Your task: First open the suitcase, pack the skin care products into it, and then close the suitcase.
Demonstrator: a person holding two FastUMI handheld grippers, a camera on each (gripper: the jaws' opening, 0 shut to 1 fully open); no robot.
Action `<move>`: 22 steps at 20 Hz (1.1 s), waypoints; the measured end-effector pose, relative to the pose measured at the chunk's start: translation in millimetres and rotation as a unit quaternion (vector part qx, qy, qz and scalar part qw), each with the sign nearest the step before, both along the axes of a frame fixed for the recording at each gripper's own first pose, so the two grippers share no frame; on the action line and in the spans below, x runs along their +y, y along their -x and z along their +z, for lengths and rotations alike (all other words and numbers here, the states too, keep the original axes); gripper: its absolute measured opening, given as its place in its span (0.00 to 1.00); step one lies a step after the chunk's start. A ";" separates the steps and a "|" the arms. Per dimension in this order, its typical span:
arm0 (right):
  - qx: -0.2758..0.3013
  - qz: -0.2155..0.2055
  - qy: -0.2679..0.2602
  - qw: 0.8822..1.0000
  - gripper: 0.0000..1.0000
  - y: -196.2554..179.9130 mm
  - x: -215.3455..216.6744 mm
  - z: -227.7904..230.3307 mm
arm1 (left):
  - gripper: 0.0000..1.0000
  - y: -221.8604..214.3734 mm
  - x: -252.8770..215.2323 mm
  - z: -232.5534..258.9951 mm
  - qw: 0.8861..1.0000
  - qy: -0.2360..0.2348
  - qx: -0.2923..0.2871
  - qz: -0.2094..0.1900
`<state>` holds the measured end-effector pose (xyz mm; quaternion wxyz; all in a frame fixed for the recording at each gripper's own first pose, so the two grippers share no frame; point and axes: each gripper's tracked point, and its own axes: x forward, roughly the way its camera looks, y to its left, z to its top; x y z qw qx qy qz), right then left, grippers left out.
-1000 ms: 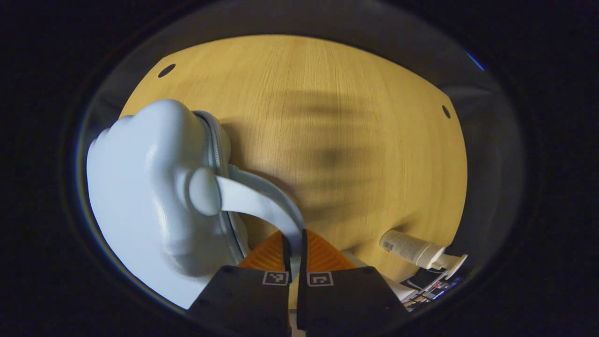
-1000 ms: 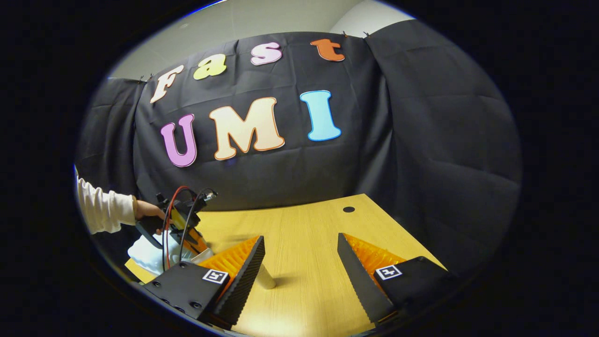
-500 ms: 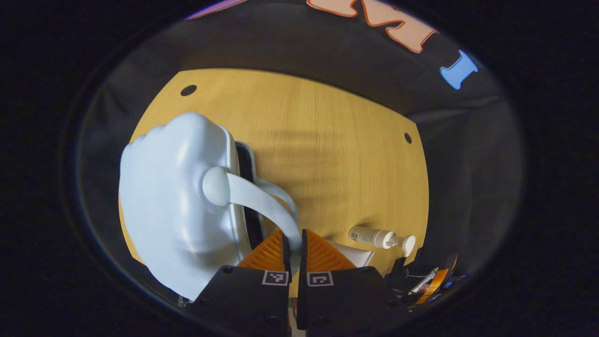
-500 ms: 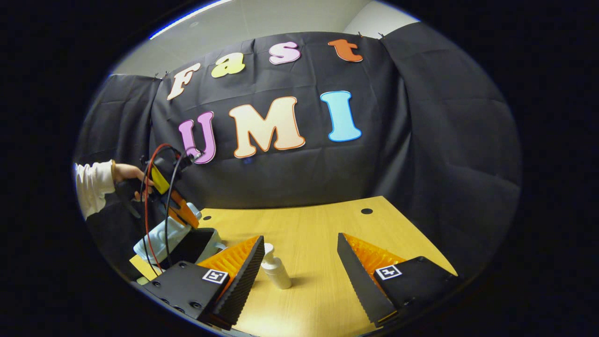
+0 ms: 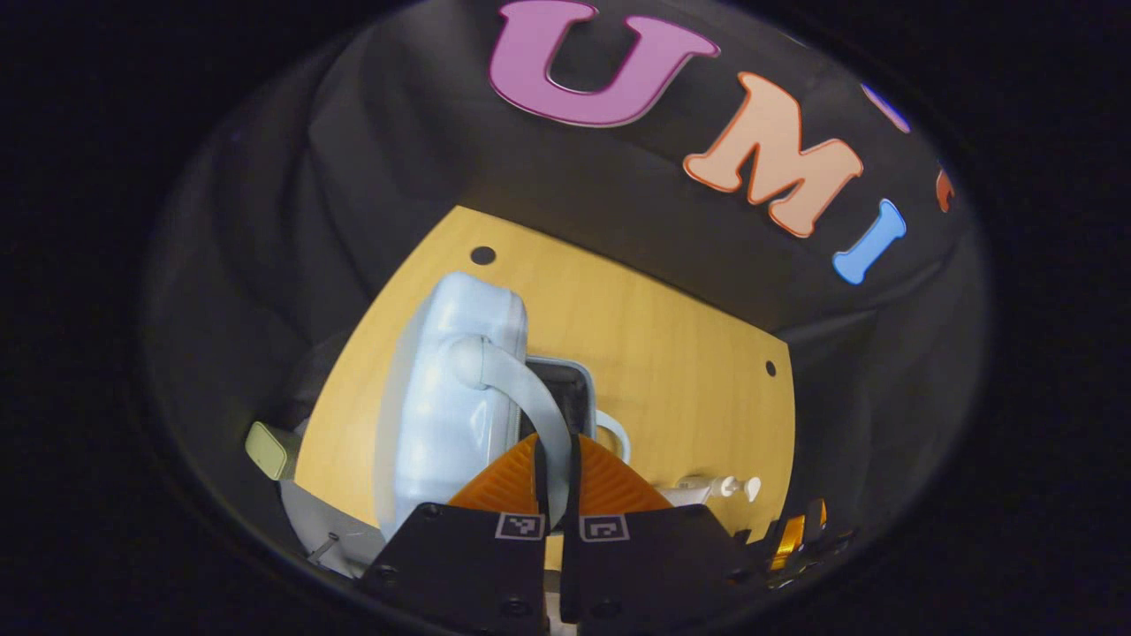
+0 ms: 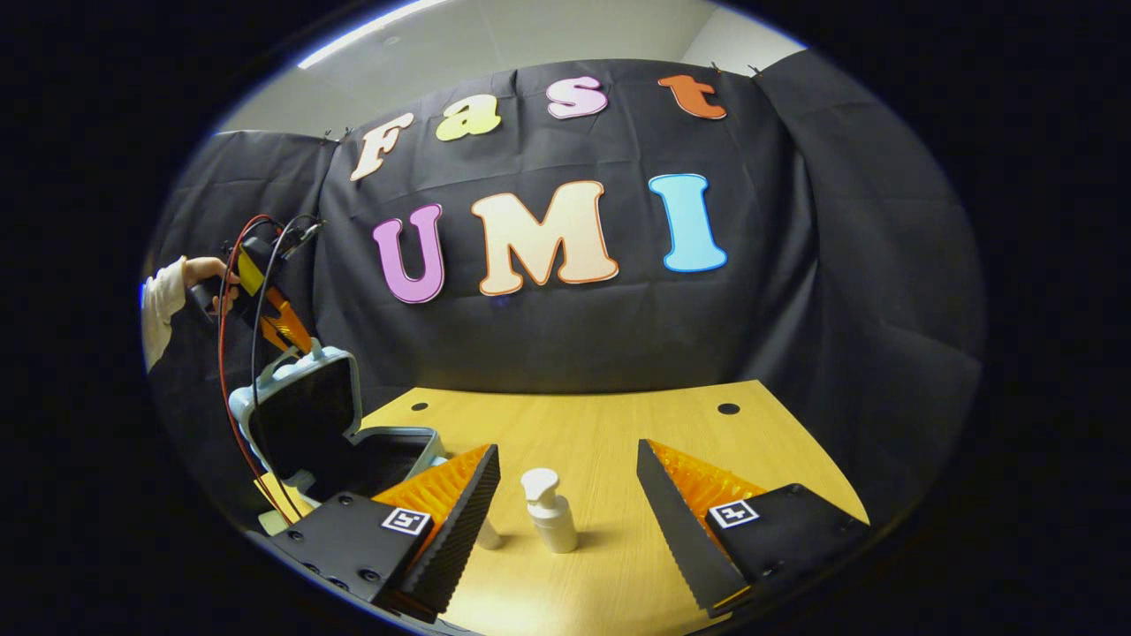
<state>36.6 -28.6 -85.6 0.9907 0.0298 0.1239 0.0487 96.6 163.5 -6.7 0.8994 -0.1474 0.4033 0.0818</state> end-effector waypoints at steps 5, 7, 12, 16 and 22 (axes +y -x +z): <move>-0.002 0.014 0.007 1.000 0.98 -4.1 21.1 1.7 | 0.00 33.2 88.9 11.8 0.998 -0.042 -0.007 0.054; 0.000 0.017 0.005 1.000 0.98 -5.1 28.5 0.7 | 0.00 41.0 114.3 9.6 0.997 -0.045 -0.017 0.068; 0.004 0.013 0.007 1.000 0.98 -9.1 43.2 1.0 | 0.00 53.7 175.1 -5.1 0.995 -0.061 -0.029 0.079; 0.001 0.007 0.016 1.000 0.98 -10.3 51.9 4.1 | 0.00 70.2 219.1 -23.7 0.993 -0.057 -0.031 0.095; 0.014 0.007 0.014 1.000 0.98 -5.9 67.6 -3.0 | 0.00 99.0 280.8 -82.6 0.990 -0.060 0.001 0.130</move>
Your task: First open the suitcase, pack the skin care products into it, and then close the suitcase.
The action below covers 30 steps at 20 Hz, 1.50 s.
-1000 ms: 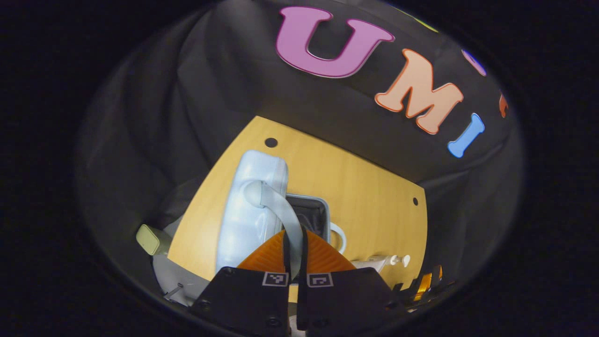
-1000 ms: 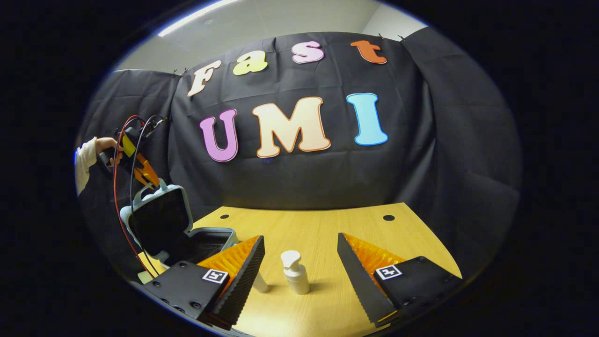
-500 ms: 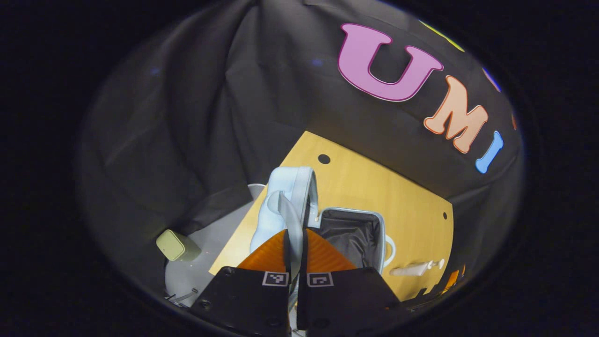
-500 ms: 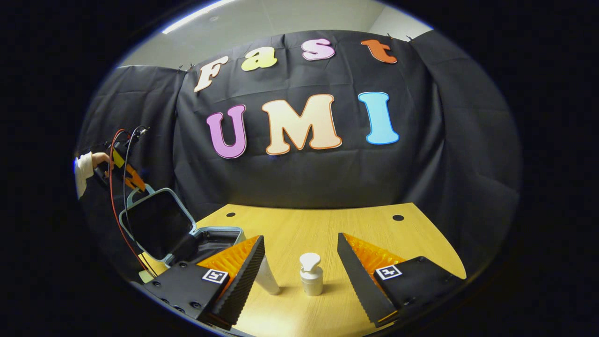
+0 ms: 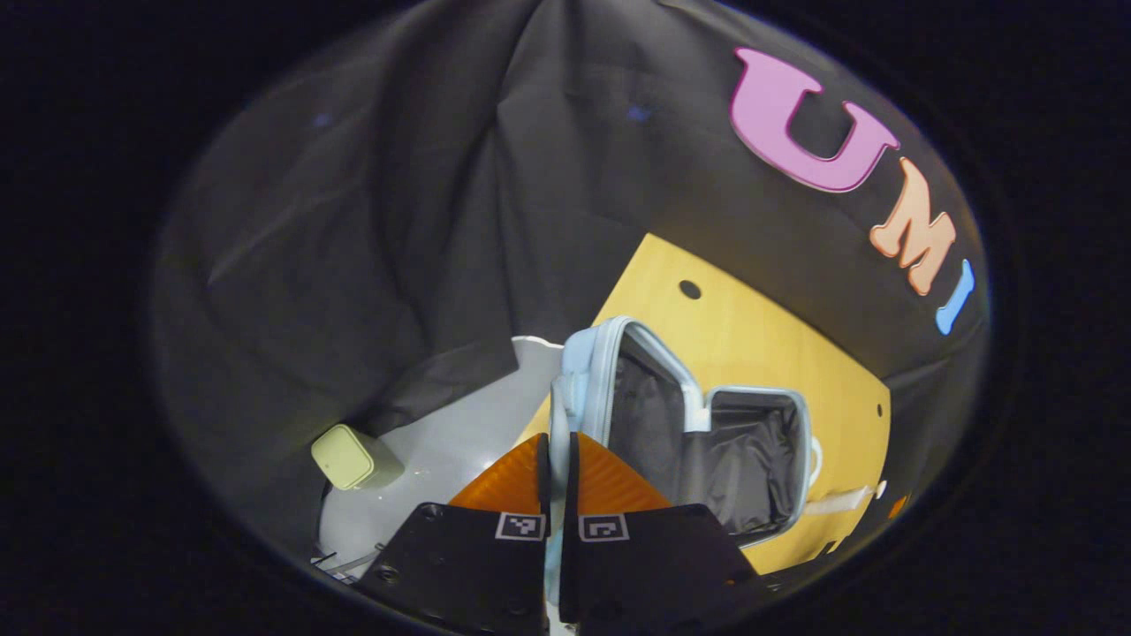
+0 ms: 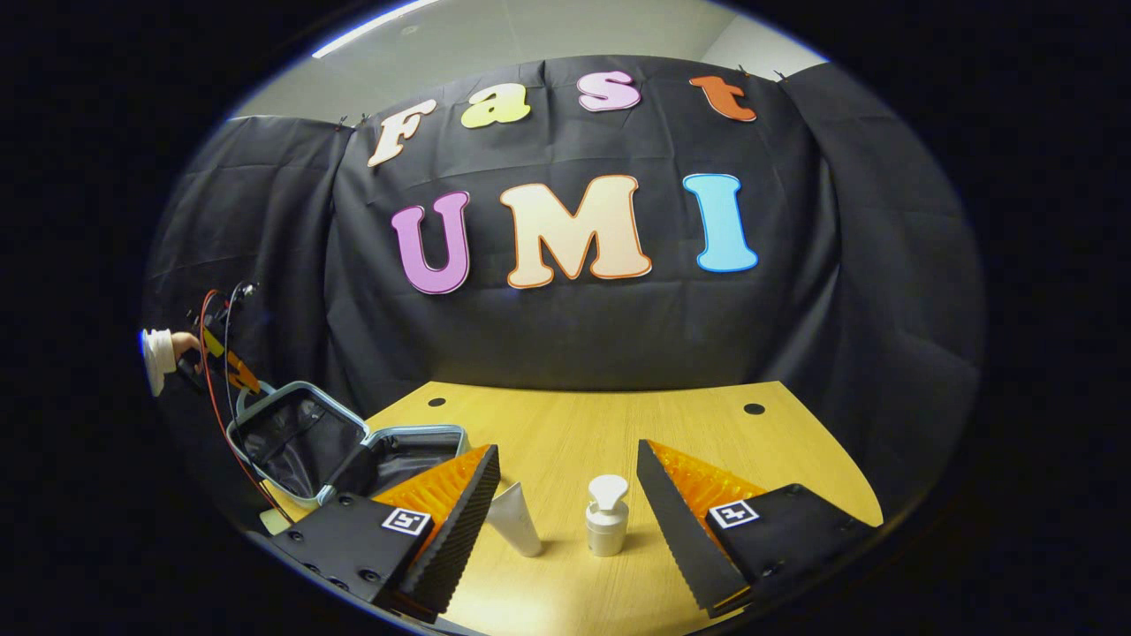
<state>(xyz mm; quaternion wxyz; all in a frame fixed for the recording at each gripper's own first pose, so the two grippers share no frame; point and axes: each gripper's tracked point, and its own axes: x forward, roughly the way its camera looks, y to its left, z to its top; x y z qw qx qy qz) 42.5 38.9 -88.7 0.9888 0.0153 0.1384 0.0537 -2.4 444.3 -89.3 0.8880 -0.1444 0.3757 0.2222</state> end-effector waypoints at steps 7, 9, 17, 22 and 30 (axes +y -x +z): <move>0.007 -0.010 0.009 1.000 0.94 1.9 -0.3 3.4 | 0.00 28.2 32.8 -90.9 0.999 0.022 0.047 0.015; 0.006 -0.008 0.020 1.000 0.98 2.8 0.8 5.7 | 0.00 28.1 36.3 -105.6 0.998 0.033 0.040 0.023; 0.020 0.006 0.043 0.999 0.98 12.3 13.9 -6.2 | 0.00 32.8 49.4 -146.0 0.997 0.047 0.053 0.041; 0.025 0.010 0.051 0.998 0.98 17.0 13.4 -12.1 | 0.37 30.4 53.6 -127.1 0.998 0.008 0.041 0.036; 0.023 -0.008 0.039 0.999 0.98 7.3 -10.6 -17.9 | 0.96 16.1 1.4 -9.1 0.989 -0.119 -0.089 -0.002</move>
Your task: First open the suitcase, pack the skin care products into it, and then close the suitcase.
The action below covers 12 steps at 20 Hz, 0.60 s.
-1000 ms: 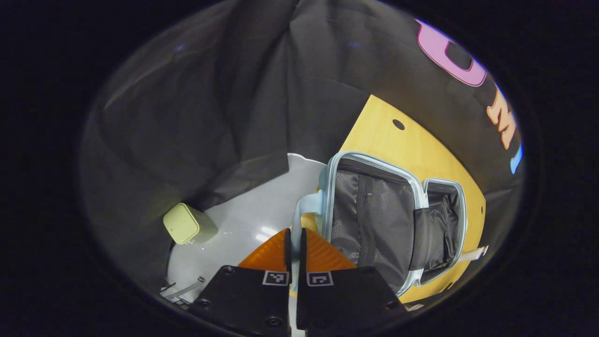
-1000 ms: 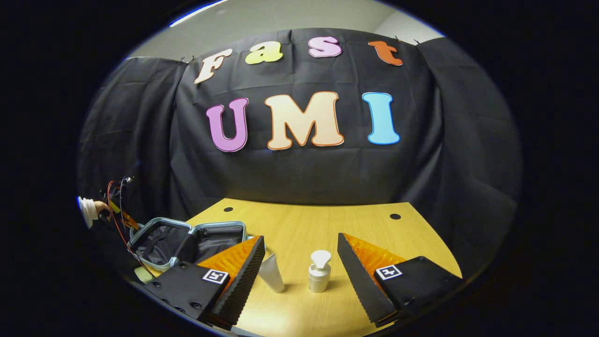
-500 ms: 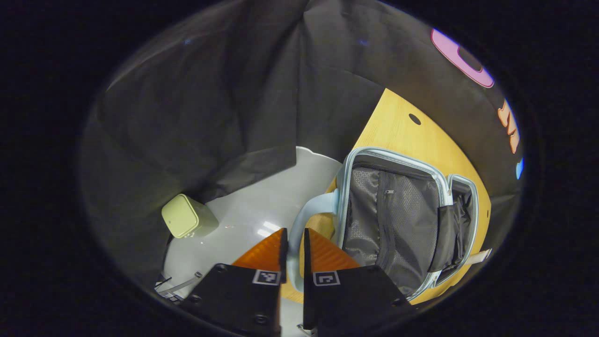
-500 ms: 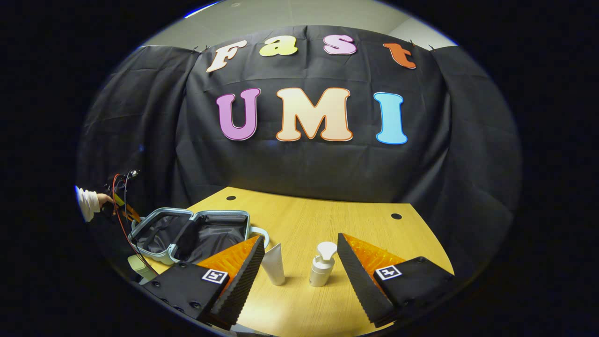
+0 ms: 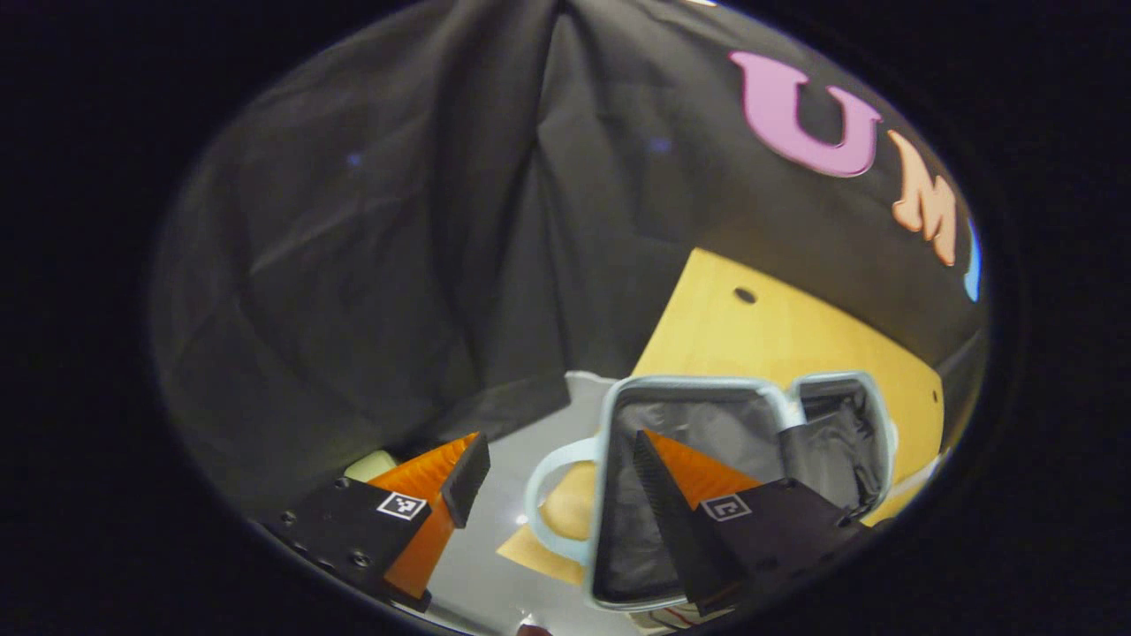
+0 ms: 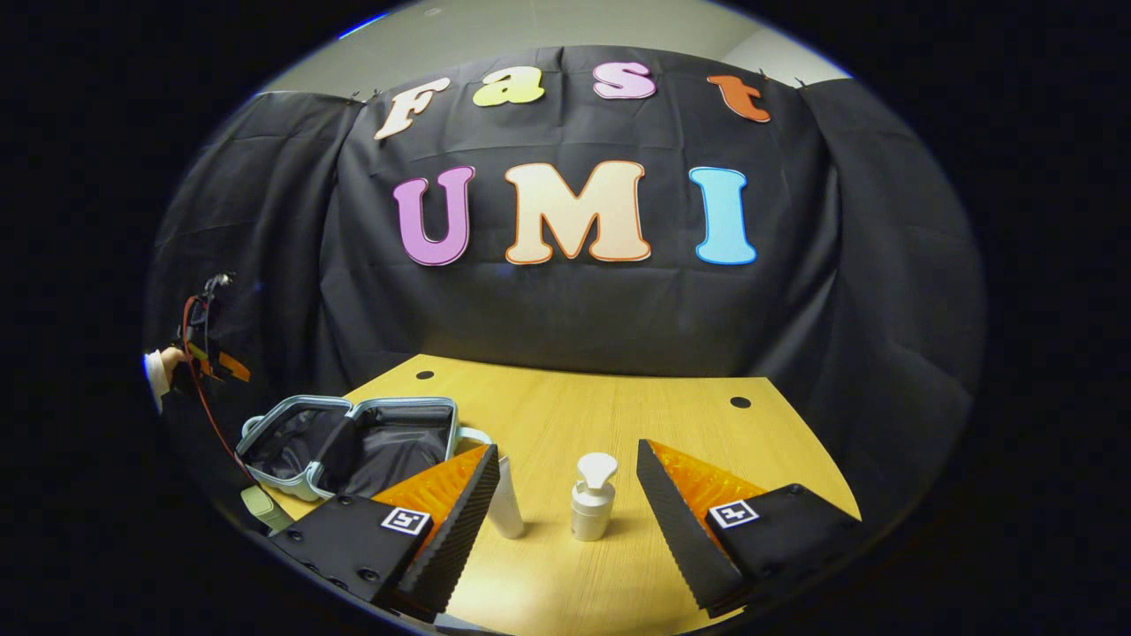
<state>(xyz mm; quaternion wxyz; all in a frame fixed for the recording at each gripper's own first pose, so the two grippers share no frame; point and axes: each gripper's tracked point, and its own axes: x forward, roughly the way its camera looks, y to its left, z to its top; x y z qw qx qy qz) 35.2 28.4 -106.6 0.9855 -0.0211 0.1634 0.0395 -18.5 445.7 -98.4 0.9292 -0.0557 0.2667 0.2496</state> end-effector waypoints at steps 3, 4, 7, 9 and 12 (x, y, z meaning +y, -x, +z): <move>0.002 -0.002 -0.002 1.000 0.98 -3.0 -11.1 -6.4 | 0.96 4.8 -63.3 31.7 0.998 0.006 -0.038 -0.048; 0.005 -0.002 -0.006 1.000 0.98 -3.1 -13.5 -11.3 | 0.94 5.2 -90.5 38.7 0.996 0.009 -0.050 -0.067; 0.016 0.003 -0.018 1.000 0.98 -4.9 -19.0 -23.6 | 0.96 -2.7 -180.2 44.0 0.986 0.019 -0.083 -0.146; 0.026 0.015 -0.018 0.999 0.98 -7.0 -21.1 -34.4 | 0.96 -12.6 -225.5 36.3 0.977 0.020 -0.100 -0.186; 0.040 0.033 -0.019 0.998 0.98 -9.8 -24.5 -54.9 | 0.96 -32.2 -304.8 21.4 0.964 0.048 -0.113 -0.237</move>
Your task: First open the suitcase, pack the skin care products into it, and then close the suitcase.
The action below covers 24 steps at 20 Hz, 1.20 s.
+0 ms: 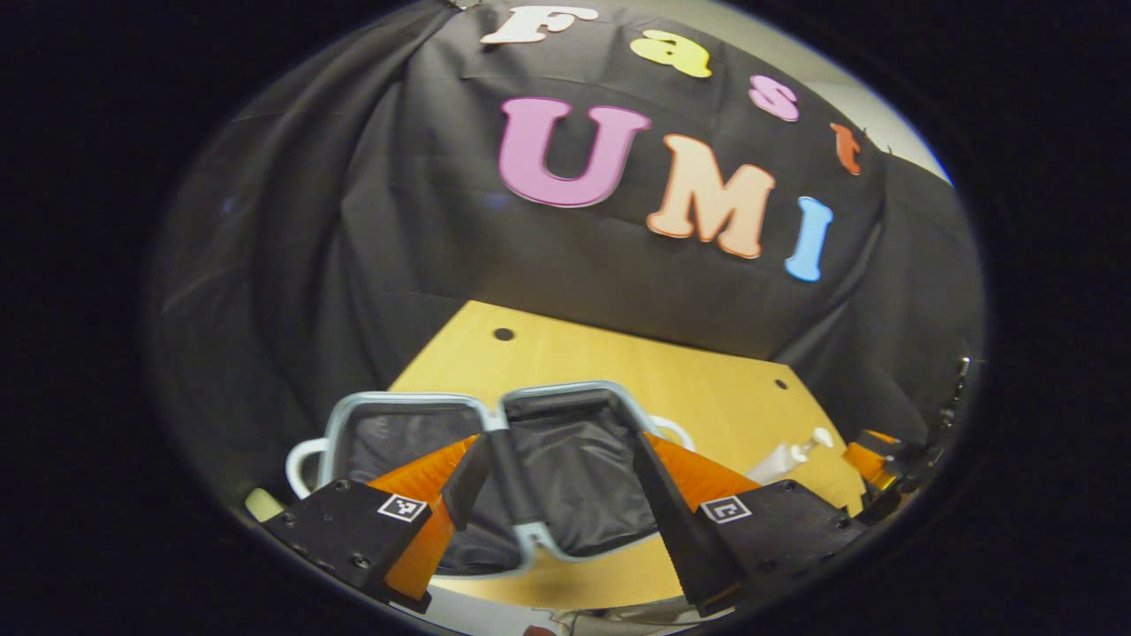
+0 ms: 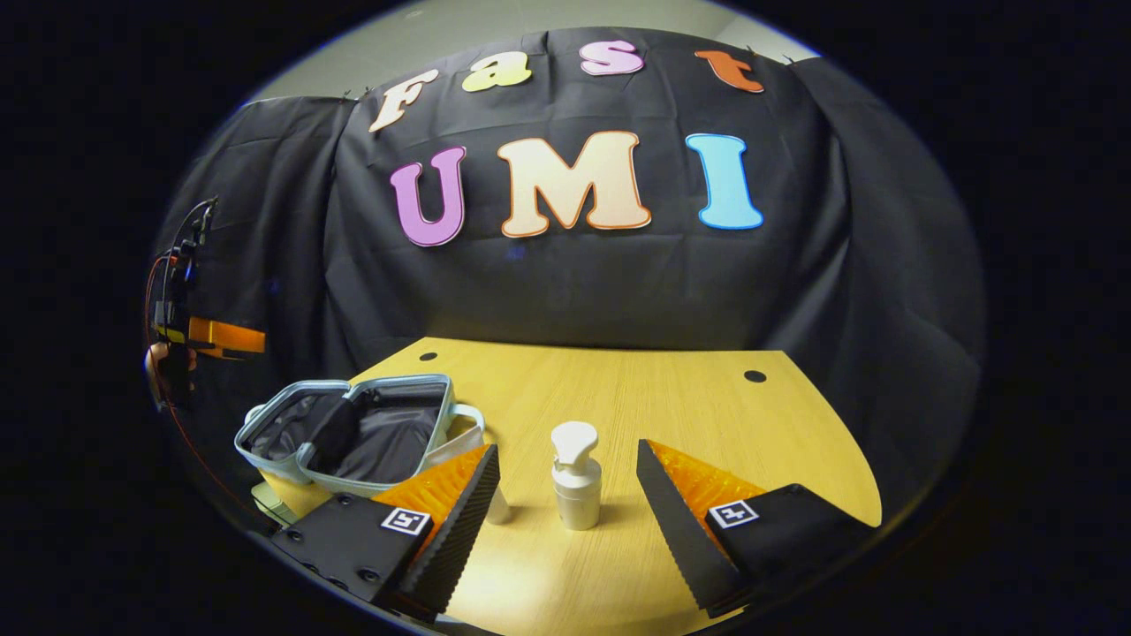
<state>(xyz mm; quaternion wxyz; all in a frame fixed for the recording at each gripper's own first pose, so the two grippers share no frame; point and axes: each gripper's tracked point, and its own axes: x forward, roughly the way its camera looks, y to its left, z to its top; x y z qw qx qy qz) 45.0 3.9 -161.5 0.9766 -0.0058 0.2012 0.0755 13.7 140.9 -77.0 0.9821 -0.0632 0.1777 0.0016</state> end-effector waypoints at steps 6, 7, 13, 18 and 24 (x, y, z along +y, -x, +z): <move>0.028 0.030 -0.012 0.999 0.95 -14.0 0.9 -50.6 | 0.96 -16.6 -134.2 -54.7 0.995 0.038 0.000 -0.094; 0.032 0.037 -0.013 0.999 0.98 -17.3 2.6 -59.0 | 0.96 -20.9 -150.6 -65.5 0.994 0.043 -0.002 -0.102; 0.047 0.069 -0.014 0.996 0.98 -34.0 2.1 -99.8 | 0.97 -50.2 -219.8 -134.6 0.989 0.068 0.030 -0.128; 0.059 0.072 -0.006 0.996 0.98 -44.7 -7.2 -127.1 | 0.96 -78.6 -237.3 -169.0 0.989 0.068 0.043 -0.122; 0.073 0.081 -0.002 0.994 0.98 -53.5 -5.4 -142.3 | 0.92 -88.1 -242.3 -205.3 0.987 0.065 0.101 -0.107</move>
